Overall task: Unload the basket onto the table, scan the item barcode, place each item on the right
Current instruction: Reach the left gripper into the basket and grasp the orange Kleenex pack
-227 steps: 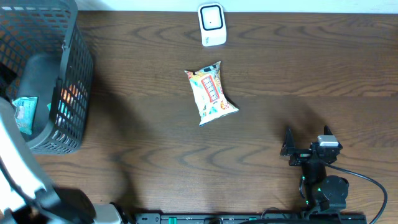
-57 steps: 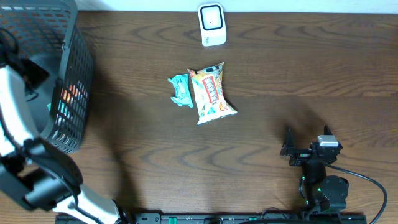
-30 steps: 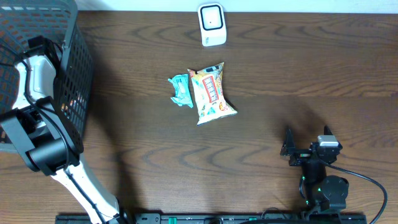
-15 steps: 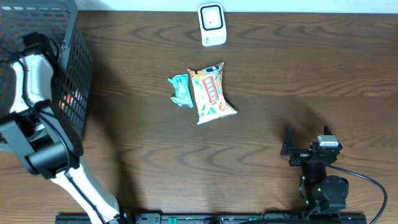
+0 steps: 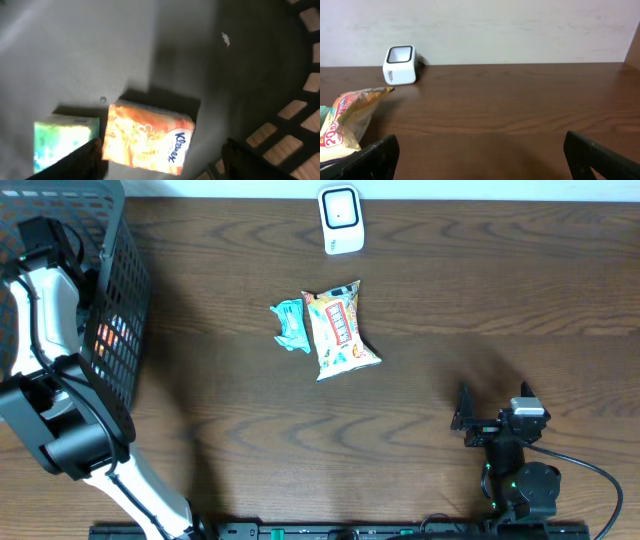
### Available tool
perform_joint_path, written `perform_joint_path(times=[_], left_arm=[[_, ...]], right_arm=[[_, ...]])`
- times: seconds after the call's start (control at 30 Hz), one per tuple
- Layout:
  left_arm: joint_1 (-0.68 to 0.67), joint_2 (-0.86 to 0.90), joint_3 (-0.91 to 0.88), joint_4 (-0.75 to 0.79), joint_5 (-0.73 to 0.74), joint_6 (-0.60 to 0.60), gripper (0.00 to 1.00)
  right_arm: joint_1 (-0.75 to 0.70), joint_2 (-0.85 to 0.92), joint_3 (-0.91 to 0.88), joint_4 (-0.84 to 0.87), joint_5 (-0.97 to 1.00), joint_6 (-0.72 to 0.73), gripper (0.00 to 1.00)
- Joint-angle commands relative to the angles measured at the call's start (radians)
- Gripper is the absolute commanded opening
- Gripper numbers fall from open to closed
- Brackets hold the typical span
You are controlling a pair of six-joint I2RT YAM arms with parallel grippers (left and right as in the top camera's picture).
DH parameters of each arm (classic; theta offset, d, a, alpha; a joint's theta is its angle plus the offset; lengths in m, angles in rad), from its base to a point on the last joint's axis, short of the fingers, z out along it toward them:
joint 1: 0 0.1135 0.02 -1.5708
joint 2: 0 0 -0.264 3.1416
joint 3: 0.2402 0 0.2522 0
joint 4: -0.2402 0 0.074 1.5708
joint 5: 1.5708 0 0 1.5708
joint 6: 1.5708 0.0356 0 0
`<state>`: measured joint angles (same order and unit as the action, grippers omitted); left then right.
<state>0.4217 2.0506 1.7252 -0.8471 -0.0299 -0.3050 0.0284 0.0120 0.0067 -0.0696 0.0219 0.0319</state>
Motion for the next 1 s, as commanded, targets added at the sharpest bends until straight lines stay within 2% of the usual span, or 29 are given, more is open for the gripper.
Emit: perform_joint_path(times=[0.0, 0.07, 0.17, 0.3, 0.4, 0.57, 0.8, 0.87, 0.97], left_arm=[[-0.002, 0.053, -0.020, -0.004, 0.019, 0.021, 0.84], [-0.002, 0.072, -0.020, -0.007, 0.019, 0.021, 0.90], [0.001, 0.108, -0.020, -0.015, 0.019, 0.040, 0.89], [0.015, 0.122, -0.020, -0.027, -0.049, 0.036, 0.77], [0.044, 0.122, -0.019, -0.055, -0.142, -0.049, 0.62], [0.101, 0.118, -0.018, -0.099, -0.177, -0.101, 0.54], [0.159, 0.039, 0.014, -0.113, -0.150, -0.217, 0.54], [0.165, -0.001, 0.023, -0.104, -0.102, -0.232, 0.61], [0.166, -0.060, 0.023, -0.086, -0.031, -0.226, 0.65]], right_arm=[[-0.003, -0.005, -0.001, -0.003, 0.002, -0.014, 0.99], [-0.003, -0.005, -0.001, -0.003, 0.001, -0.014, 0.99], [-0.003, -0.005, -0.001, -0.003, 0.001, -0.014, 0.99], [-0.003, -0.005, -0.001, -0.003, 0.002, -0.014, 0.99], [-0.003, -0.005, -0.001, -0.003, 0.001, -0.014, 0.99], [-0.003, -0.005, -0.001, -0.003, 0.001, -0.014, 0.99], [-0.003, -0.005, -0.001, -0.003, 0.002, -0.014, 0.99], [-0.003, -0.005, -0.001, -0.003, 0.001, -0.014, 0.99], [-0.003, -0.005, -0.001, -0.003, 0.001, -0.014, 0.99]])
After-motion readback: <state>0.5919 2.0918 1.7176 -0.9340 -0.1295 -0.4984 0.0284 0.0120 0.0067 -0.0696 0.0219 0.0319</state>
